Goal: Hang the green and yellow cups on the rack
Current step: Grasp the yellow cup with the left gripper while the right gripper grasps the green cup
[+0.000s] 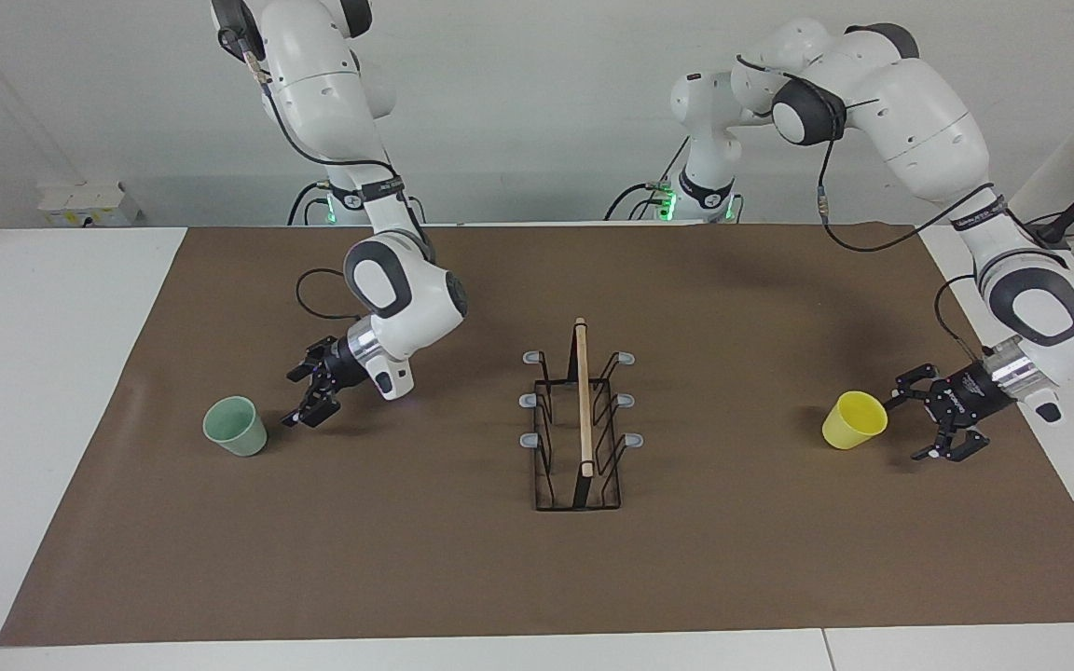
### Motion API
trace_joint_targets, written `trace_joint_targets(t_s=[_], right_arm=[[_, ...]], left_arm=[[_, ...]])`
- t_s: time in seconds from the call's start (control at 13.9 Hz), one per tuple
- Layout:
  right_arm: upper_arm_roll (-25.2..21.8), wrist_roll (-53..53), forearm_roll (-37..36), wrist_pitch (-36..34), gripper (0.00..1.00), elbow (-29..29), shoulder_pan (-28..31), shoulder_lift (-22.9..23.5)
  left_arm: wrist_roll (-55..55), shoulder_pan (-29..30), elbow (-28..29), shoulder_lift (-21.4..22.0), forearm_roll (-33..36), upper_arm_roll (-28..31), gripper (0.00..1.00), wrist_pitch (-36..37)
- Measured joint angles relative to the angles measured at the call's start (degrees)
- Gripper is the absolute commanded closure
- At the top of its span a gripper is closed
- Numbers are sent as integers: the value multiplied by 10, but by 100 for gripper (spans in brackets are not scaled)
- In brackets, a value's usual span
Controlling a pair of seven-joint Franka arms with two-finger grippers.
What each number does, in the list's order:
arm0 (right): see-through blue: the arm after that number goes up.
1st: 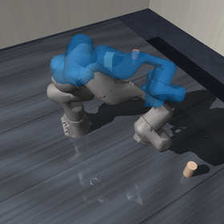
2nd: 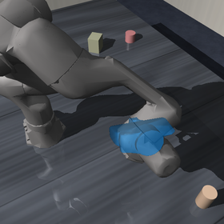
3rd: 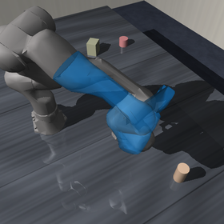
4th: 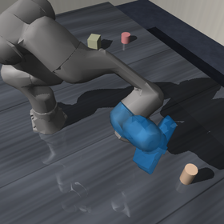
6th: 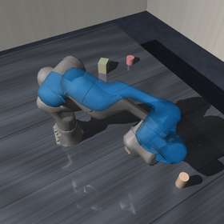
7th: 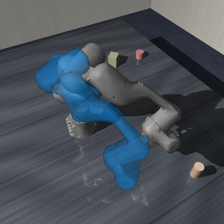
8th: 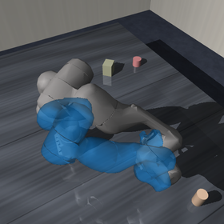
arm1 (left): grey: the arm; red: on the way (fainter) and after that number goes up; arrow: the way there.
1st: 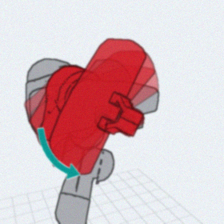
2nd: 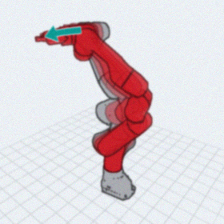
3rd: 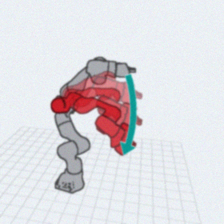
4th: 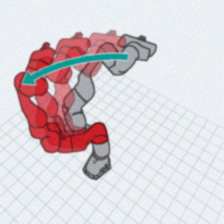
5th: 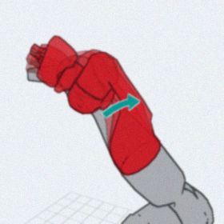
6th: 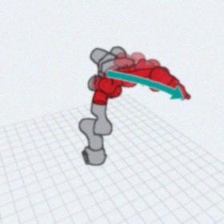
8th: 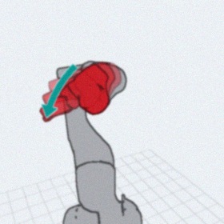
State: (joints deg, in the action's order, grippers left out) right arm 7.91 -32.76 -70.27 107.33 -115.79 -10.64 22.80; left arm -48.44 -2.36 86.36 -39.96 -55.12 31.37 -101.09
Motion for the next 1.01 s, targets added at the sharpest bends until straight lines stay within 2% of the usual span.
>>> trace_joint_targets(t_s=[0.58,1.01], right_arm=[[-2,41,-106,47,0,-48,24,2],[-2,41,-174,77,0,-59,48,2]], left_arm=[[-7,-23,106,49,-121,-1,0,-16],[-11,-73,162,64,-168,-4,0,-97]])
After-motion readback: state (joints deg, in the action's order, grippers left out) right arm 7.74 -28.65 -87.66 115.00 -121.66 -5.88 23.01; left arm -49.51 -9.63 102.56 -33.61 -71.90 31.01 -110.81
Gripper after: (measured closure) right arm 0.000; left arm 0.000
